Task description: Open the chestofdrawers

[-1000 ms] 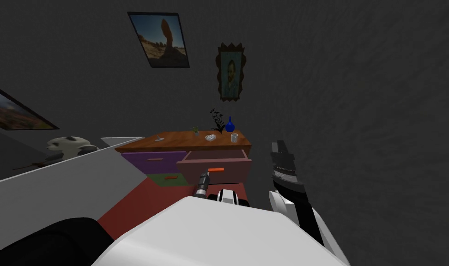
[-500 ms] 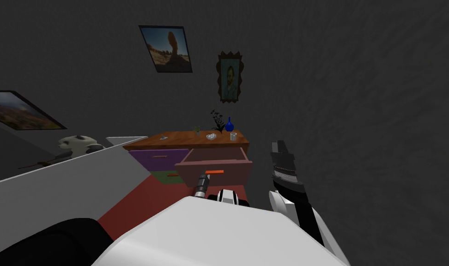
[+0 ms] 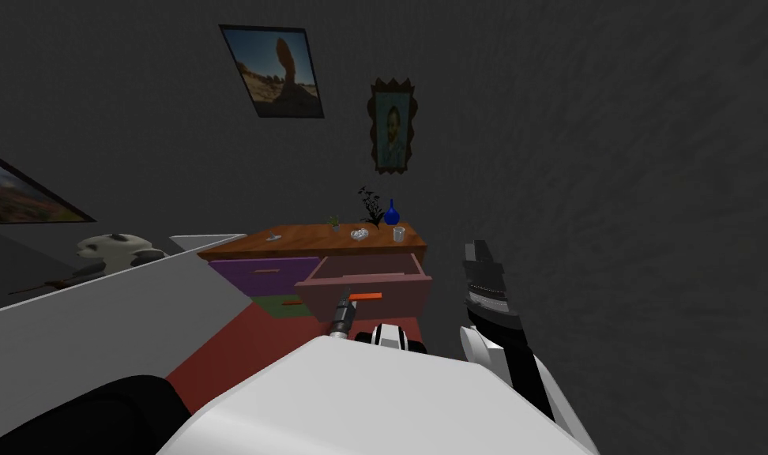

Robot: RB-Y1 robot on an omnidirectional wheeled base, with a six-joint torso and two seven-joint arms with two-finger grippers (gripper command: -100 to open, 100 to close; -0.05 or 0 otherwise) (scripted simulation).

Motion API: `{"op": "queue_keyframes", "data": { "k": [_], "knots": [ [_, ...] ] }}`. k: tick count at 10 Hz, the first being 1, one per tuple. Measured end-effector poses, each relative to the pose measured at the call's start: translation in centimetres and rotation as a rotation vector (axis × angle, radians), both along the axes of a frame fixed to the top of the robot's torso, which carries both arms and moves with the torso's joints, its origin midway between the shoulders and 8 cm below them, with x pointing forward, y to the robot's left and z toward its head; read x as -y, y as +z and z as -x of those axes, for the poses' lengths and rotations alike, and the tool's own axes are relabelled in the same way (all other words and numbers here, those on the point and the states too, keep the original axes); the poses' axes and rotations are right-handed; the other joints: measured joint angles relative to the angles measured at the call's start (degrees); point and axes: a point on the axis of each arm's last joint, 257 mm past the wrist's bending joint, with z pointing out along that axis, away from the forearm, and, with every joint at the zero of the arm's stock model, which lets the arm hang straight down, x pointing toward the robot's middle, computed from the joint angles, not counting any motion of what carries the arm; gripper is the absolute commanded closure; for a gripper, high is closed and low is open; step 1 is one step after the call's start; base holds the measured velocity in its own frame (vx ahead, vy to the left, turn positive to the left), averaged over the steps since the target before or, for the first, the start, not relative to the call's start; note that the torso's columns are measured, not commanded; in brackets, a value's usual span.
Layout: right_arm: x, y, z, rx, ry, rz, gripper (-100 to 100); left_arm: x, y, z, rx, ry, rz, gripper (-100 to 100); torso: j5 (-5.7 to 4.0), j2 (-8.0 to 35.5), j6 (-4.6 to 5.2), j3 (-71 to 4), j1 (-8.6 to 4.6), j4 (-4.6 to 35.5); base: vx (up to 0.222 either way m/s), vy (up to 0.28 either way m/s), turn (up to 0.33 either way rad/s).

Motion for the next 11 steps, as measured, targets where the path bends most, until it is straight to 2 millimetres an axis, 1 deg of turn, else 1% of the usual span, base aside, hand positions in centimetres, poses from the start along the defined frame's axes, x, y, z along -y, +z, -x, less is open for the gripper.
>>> {"op": "queue_keyframes", "data": {
  "k": [1,2,5,6,11],
  "knots": [
    [0.0,0.0,0.0,0.000,0.000,0.000,0,-0.1,0.5,0.4,-0.002,0.003,0.001,-100,-0.01,-0.02,0.00,-0.02,-0.01,0.00,0.025,0.003,-0.020],
    [0.0,0.0,0.0,0.000,0.000,0.000,0,0.1,0.7,0.9,-0.013,0.004,0.000,-100,-0.08,0.05,0.04,-0.04,-0.11,0.13,0.015,0.003,-0.010],
    [0.0,0.0,0.0,0.000,0.000,0.000,0,0.1,1.1,1.6,-0.029,0.005,-0.001,-100,-0.30,0.39,0.00,-0.02,-0.25,0.42,0.013,0.001,-0.006],
    [0.0,0.0,0.0,0.000,0.000,0.000,0,0.1,1.0,1.7,-0.034,0.005,-0.002,0,-0.25,0.33,0.03,-0.01,-0.24,0.27,0.005,0.000,0.004],
    [0.0,0.0,0.0,0.000,0.000,0.000,0,0.1,0.4,1.9,-0.048,0.006,-0.001,0,-0.04,-0.08,0.02,-0.09,-0.04,-0.01,0.000,0.000,0.000]
  ]
}}
